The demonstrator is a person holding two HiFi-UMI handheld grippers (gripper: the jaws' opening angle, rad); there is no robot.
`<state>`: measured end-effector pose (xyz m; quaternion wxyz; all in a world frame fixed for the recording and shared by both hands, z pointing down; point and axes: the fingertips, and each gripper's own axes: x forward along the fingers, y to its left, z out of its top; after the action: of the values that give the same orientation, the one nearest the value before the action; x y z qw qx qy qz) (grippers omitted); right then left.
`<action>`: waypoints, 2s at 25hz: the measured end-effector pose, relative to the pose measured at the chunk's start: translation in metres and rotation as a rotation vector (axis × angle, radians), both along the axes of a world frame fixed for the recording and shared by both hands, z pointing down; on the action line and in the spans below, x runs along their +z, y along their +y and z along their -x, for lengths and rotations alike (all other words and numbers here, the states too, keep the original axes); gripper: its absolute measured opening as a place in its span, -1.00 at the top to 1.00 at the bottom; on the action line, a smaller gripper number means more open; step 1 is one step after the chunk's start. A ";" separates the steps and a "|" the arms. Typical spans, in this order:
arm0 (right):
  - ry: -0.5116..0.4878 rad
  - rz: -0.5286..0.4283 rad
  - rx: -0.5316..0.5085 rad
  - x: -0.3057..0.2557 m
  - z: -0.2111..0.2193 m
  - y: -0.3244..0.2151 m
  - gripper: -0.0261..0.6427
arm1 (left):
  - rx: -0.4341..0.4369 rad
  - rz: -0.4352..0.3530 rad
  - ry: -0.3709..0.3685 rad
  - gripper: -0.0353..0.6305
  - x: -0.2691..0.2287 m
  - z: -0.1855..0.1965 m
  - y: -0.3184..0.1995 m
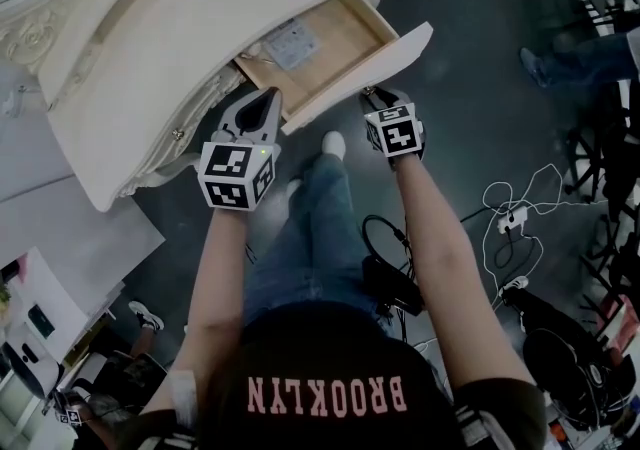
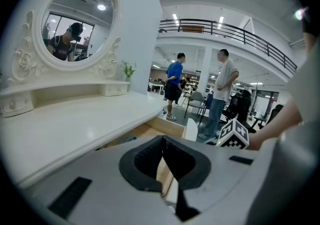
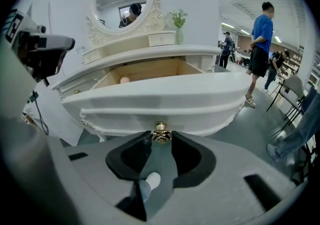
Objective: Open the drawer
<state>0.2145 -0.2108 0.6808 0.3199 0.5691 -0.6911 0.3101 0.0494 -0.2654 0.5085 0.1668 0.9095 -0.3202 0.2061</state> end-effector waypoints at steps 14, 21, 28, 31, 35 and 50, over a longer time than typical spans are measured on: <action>0.010 -0.010 0.067 -0.006 -0.001 0.009 0.57 | 0.051 -0.044 -0.030 0.88 -0.010 0.005 0.025; 0.074 -0.044 0.117 -0.032 0.000 0.029 0.60 | 0.066 -0.083 0.002 0.88 -0.029 0.023 0.038; 0.100 -0.098 0.173 -0.068 0.005 0.055 0.88 | 0.070 -0.114 0.048 0.88 -0.051 0.039 0.053; 0.114 -0.122 0.179 -0.084 0.012 0.063 0.93 | 0.072 -0.125 0.064 0.88 -0.057 0.043 0.060; 0.130 -0.146 0.171 -0.103 0.023 0.072 0.93 | 0.074 -0.129 0.080 0.88 -0.064 0.049 0.067; 0.072 -0.333 0.202 -0.198 0.024 0.085 0.94 | -0.009 -0.204 0.137 0.88 -0.112 0.048 0.067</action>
<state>0.1906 -0.1255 0.4833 0.2131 0.6914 -0.6603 0.2012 0.0012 -0.1986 0.3969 0.0957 0.9323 -0.3313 0.1092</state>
